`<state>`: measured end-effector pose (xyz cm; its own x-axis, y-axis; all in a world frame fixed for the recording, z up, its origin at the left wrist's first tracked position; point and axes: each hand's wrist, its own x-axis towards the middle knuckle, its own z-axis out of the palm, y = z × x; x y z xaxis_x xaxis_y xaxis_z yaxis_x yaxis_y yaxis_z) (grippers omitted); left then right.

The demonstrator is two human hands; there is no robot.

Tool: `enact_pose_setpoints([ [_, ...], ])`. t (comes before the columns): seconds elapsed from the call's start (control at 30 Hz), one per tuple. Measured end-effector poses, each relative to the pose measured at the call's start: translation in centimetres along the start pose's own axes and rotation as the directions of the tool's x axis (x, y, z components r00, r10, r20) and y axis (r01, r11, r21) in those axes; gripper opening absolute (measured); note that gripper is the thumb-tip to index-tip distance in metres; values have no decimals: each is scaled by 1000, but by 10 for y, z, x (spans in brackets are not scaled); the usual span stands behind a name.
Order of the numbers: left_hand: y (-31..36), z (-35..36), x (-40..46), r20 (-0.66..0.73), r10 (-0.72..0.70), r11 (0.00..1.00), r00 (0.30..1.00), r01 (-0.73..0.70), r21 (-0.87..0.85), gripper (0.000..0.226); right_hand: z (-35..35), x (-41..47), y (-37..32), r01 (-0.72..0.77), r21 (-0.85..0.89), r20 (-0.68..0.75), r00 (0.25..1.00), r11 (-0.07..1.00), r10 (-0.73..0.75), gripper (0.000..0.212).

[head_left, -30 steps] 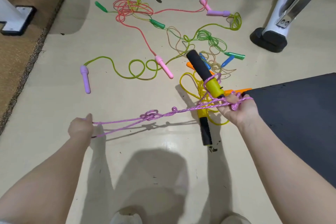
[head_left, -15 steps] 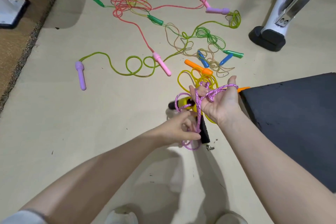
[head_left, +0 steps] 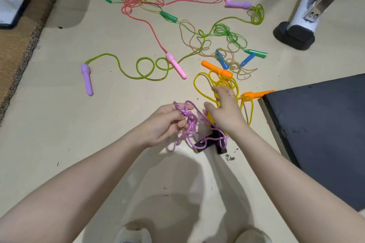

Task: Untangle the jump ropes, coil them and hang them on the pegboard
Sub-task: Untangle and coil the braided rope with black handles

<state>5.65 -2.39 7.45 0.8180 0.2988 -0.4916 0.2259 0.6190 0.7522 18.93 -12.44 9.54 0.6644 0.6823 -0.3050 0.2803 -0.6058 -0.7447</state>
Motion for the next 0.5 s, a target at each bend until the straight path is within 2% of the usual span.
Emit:
enact_pose_setpoints([
  [0.03,3,2,1,-1,13,1000,1000,-12,19,35,1,1,-1,88,30,-5,996,996,-88,36],
  [0.07,6,3,2,3,30,999,1000,-30,42,34,3,1,-4,116,119,35,992,986,-121,27],
  [0.13,12,3,3,-8,75,988,997,-74,134,30,5,-1,-6,79,281,174,976,956,-132,14],
  [0.2,14,1,3,-50,128,955,991,-109,277,24,7,-4,-4,52,350,262,953,935,-151,19],
  [0.27,15,1,2,-89,195,894,977,-140,425,19,9,-6,-4,54,358,283,945,932,-164,24],
  [0.33,14,3,2,-130,290,806,948,-168,567,19,9,-4,-6,163,201,241,947,966,-210,22],
  [0.4,13,2,4,-156,428,678,890,-202,707,19,8,0,-9,297,-87,240,933,951,-269,20],
  [0.47,17,-4,6,-179,544,540,820,-179,822,22,4,3,-10,316,-281,254,935,906,-247,22],
  [0.5,20,-7,6,-210,589,508,781,-156,847,18,1,4,-10,294,-346,247,945,891,-216,20],
])
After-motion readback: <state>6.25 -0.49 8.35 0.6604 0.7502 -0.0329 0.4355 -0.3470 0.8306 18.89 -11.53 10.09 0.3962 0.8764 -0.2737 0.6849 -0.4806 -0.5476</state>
